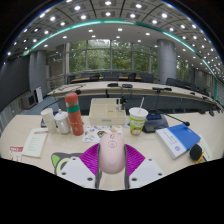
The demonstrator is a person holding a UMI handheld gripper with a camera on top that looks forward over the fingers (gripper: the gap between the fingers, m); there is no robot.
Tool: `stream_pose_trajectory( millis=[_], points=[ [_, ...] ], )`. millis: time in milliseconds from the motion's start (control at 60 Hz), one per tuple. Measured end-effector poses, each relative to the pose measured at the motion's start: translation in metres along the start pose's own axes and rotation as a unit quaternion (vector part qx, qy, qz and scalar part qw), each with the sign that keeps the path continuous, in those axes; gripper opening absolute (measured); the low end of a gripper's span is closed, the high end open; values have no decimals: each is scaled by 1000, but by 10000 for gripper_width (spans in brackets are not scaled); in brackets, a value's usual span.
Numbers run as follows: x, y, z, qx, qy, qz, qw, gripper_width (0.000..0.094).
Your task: Arrange mouse
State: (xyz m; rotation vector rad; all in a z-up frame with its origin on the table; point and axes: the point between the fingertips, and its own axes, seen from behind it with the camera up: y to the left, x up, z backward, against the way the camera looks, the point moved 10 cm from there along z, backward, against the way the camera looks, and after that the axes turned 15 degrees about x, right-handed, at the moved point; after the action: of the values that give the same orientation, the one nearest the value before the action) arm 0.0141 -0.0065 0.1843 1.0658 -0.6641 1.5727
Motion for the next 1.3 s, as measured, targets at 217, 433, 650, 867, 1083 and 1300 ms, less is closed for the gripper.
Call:
stream_pose_trajectory(
  millis=[217,433,650,867,1083,1300],
  points=[
    [-38,84,-53,60,42,-8,997,325],
    [-89,107,-96,57,88,-3,995,329],
    [-108,108,-105,57,99,-14,993,492],
    [-82,116,-49,61,94,-17,994,860],
    [-52,135,69,43,64,-1,997,853],
    [-56,173,192,31,41,-1,999,849]
  ],
)
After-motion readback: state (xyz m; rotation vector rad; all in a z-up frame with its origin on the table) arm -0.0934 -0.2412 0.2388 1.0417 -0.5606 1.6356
